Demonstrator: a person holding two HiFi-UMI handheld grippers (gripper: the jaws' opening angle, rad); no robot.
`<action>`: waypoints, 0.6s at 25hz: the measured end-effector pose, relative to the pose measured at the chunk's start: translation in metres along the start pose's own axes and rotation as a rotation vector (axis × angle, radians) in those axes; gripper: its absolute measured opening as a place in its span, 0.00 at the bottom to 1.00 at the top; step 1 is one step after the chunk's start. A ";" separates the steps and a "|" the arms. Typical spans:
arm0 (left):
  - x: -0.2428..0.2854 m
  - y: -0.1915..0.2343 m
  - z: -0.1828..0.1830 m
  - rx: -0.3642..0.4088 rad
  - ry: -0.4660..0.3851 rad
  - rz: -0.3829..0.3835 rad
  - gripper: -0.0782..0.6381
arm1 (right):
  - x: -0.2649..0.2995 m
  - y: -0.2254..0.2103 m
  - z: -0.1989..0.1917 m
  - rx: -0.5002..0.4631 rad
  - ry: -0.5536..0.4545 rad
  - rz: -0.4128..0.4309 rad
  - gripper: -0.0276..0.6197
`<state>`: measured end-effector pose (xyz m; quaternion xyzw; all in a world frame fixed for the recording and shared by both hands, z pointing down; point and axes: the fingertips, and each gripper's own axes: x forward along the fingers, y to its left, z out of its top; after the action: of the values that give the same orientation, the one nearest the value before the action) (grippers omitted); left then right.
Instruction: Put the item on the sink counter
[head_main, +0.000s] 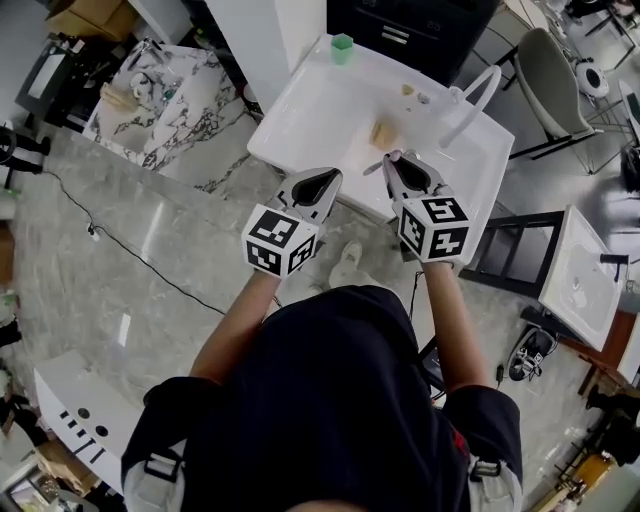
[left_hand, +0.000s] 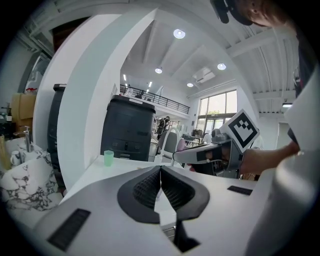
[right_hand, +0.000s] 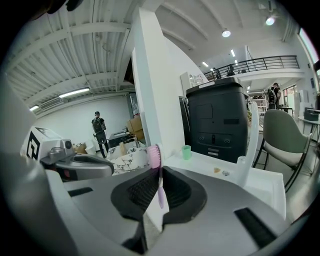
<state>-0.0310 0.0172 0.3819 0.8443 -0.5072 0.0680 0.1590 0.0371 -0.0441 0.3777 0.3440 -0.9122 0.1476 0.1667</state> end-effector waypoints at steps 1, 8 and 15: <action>0.006 0.002 0.001 -0.001 0.003 0.002 0.13 | 0.004 -0.005 0.002 0.001 0.001 0.004 0.12; 0.041 0.015 0.014 -0.002 0.018 0.020 0.13 | 0.026 -0.038 0.016 0.008 0.006 0.023 0.11; 0.070 0.021 0.023 -0.001 0.027 0.036 0.13 | 0.041 -0.062 0.026 0.011 0.006 0.048 0.12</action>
<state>-0.0168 -0.0584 0.3835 0.8340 -0.5200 0.0823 0.1649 0.0450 -0.1226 0.3804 0.3225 -0.9188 0.1575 0.1641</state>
